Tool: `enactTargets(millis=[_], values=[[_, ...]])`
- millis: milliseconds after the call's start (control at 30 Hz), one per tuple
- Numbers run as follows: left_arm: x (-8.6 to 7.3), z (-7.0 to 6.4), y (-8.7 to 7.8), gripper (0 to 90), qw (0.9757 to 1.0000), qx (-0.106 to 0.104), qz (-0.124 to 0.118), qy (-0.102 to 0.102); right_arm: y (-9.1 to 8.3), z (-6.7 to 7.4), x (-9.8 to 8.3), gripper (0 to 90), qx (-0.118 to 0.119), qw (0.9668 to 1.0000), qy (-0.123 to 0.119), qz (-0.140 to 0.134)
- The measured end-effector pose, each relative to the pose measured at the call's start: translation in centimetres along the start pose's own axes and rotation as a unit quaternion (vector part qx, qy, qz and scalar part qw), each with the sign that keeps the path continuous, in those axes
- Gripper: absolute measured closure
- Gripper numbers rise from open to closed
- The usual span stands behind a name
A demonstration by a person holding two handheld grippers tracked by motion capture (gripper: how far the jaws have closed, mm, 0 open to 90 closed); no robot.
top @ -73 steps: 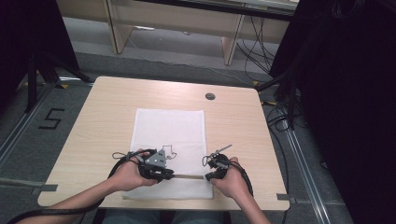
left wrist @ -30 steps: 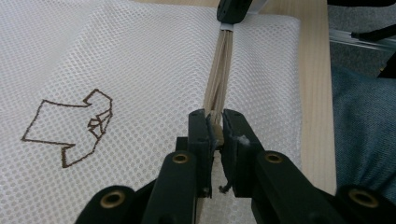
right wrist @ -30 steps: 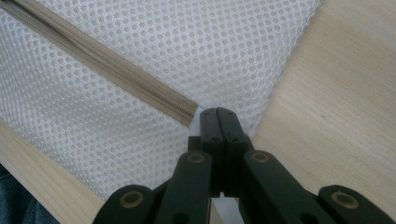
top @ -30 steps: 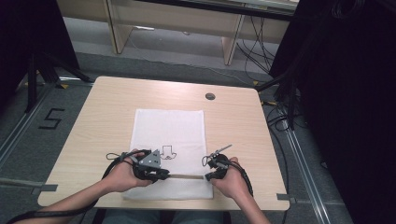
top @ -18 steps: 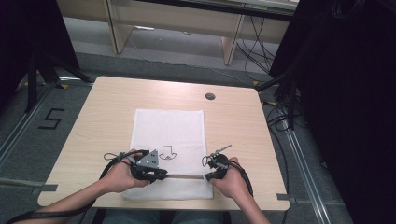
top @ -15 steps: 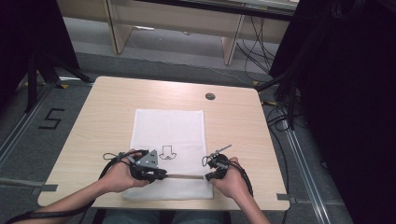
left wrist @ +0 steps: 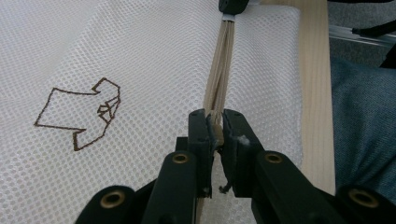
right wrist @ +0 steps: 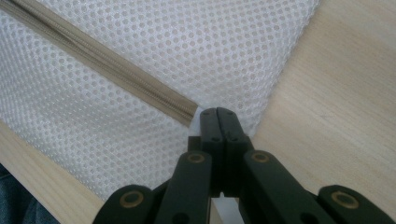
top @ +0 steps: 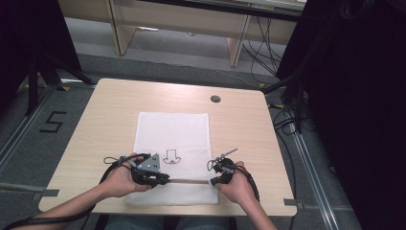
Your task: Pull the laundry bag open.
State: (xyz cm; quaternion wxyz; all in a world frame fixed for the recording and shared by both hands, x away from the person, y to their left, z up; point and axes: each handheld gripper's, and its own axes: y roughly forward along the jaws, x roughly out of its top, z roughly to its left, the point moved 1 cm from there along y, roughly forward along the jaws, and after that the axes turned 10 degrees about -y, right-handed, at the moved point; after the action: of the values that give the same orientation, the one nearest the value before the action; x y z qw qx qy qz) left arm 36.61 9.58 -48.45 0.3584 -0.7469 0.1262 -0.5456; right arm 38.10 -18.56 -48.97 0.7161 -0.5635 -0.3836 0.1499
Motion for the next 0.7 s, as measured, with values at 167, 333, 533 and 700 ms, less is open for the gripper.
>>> enactTargets(millis=[167, 333, 533, 700], values=[[0.0, 0.1, -0.1, 81.8, 1.0000, -0.001, 0.002, 0.003, -0.1, 0.1, 0.0, 90.0, -0.002, 0.9999, 0.009, 0.008], [0.0, 0.1, -0.3, 81.8, 1.0000, -0.001, -0.002, -0.002, -0.1, 0.0, 0.0, 90.0, -0.003, 0.9999, 0.005, 0.010], [-0.4, 0.4, -0.6, 81.8, 1.0000, 0.004, 0.002, -0.001, 0.0, 0.0, 0.0, 90.0, -0.001, 1.0000, -0.005, 0.002], [-0.8, 0.7, -1.2, 81.8, 0.9999, 0.007, -0.002, -0.013, 0.0, -0.1, 0.0, 90.0, -0.001, 1.0000, -0.005, 0.004]])
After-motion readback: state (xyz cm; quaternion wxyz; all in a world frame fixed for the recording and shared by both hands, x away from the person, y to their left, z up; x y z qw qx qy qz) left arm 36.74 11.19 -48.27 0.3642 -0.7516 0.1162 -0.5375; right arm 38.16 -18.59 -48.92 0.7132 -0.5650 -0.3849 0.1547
